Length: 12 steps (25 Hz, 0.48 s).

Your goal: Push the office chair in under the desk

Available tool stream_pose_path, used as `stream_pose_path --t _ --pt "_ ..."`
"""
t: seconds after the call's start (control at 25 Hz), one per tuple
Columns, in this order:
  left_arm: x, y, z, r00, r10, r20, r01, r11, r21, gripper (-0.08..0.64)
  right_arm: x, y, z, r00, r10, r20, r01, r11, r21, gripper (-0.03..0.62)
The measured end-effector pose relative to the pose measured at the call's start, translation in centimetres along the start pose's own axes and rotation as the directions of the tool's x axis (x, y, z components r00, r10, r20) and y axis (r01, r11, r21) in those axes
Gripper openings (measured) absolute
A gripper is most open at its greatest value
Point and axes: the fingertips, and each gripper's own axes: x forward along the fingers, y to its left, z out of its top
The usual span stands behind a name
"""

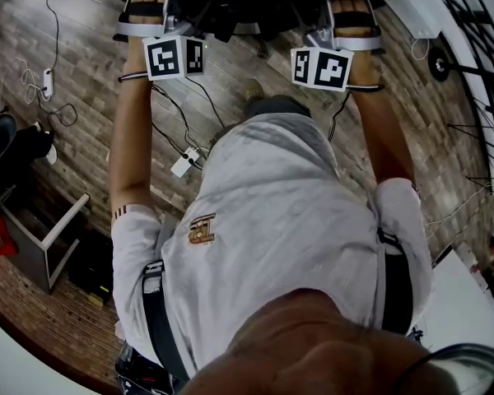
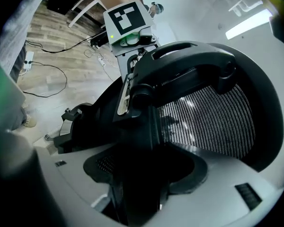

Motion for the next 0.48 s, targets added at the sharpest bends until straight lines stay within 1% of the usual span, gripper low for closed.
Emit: stream_pose_path --t 0.32,0.48 --pt "7.1 3.8 -4.1 1.0 0.002 -0.017 -0.001 1.0 0.012 0.344 7.5 -2.9 -1.3 1.0 -0.01 -0.007 0.01 1.0 0.005 0.265" --pt "10.8 5.1 -5.5 1.0 -0.011 0.0 0.011 1.0 0.015 0.344 11.1 -4.0 -2.7 1.0 -0.005 -0.031 0.005 1.0 0.012 0.265"
